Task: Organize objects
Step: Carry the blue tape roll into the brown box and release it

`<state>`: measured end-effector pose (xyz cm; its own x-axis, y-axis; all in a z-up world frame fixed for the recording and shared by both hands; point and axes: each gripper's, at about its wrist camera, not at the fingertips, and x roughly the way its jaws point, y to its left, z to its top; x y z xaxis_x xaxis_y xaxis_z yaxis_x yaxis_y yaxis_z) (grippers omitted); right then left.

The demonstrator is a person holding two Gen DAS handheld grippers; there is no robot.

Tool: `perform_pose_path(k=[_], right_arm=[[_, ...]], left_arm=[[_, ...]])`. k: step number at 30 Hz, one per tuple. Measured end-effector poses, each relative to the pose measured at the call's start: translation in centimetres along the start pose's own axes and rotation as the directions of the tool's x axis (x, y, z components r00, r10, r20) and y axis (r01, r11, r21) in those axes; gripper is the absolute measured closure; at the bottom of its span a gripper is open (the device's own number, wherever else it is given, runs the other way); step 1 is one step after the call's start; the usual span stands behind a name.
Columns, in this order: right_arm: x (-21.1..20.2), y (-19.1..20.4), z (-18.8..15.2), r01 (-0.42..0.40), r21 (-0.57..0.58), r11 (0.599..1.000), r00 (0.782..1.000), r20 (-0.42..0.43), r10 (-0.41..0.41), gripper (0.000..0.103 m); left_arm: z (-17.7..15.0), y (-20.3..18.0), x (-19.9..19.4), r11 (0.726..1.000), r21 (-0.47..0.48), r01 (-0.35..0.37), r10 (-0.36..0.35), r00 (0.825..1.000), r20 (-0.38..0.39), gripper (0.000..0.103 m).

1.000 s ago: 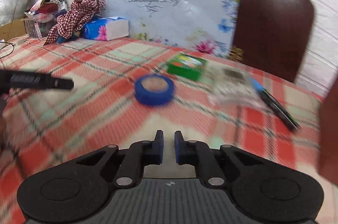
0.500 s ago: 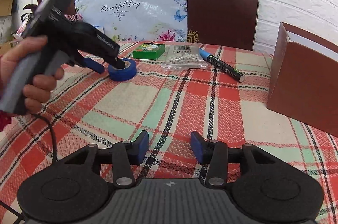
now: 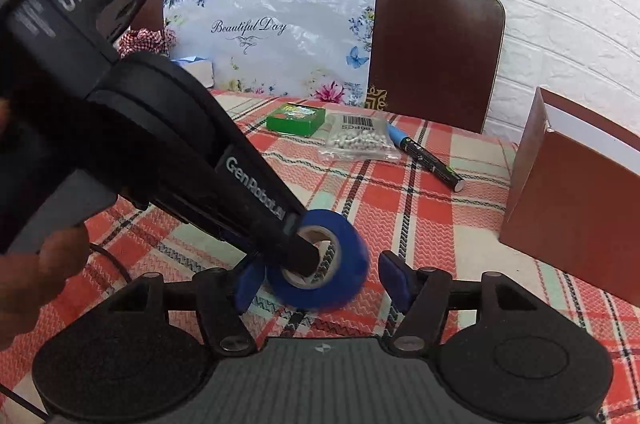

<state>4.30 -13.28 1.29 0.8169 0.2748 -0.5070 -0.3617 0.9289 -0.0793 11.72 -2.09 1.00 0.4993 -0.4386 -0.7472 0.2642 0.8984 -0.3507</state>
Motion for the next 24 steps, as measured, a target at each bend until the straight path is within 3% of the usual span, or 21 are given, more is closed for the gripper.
perform_pose_path(k=[2,4,7,10,11,12,15,19,24], right_arm=[[0.0,-0.2,0.0,0.011,-0.001,1.0,1.0,-0.023,-0.011,0.041],[-0.1,-0.4,-0.1,0.03,-0.005,1.0,0.999,-0.027,-0.03,0.04],[-0.3,-0.5,-0.2,0.031,-0.006,1.0,0.999,-0.016,-0.031,0.036],[0.6,-0.4,-0.1,0.022,-0.018,1.0,0.999,-0.037,-0.023,0.035],[1.1,-0.5,-0.1,0.018,-0.014,1.0,0.998,-0.056,-0.019,0.038],[1.7,-0.6,-0.1,0.0,-0.003,1.0,0.997,-0.082,0.0,0.05],[1.6,-1.6,0.1,-0.032,0.054,0.998,0.996,-0.077,0.037,0.049],[-1.9,-2.2,0.6,0.075,0.016,0.997,0.991,0.107,-0.076,0.049],[-3.7,-6.7,2.7,0.248,0.056,0.967,0.933,0.256,-0.254,0.048]], left_arm=[[0.3,-0.3,-0.8,1.0,0.01,-0.025,0.025,1.0,0.016,0.055],[0.4,-0.2,-1.9,0.999,0.013,-0.043,0.043,0.998,0.045,0.045],[0.7,-0.1,-2.4,0.998,0.026,-0.052,0.051,0.997,0.059,0.045],[0.8,-0.7,-0.7,0.996,0.055,-0.071,0.07,0.997,0.022,0.049],[0.7,-1.0,0.1,0.995,0.07,-0.072,0.072,0.997,0.003,0.06],[0.6,-1.1,1.0,0.994,0.081,-0.078,0.08,0.997,-0.022,0.068],[0.5,-1.9,1.0,0.993,0.078,-0.093,0.094,0.996,-0.009,0.077],[2.6,-5.1,-1.7,0.992,0.12,-0.041,0.033,0.997,0.07,0.077],[6.9,-11.7,-1.5,0.963,0.269,-0.004,-0.041,0.986,0.161,0.077]])
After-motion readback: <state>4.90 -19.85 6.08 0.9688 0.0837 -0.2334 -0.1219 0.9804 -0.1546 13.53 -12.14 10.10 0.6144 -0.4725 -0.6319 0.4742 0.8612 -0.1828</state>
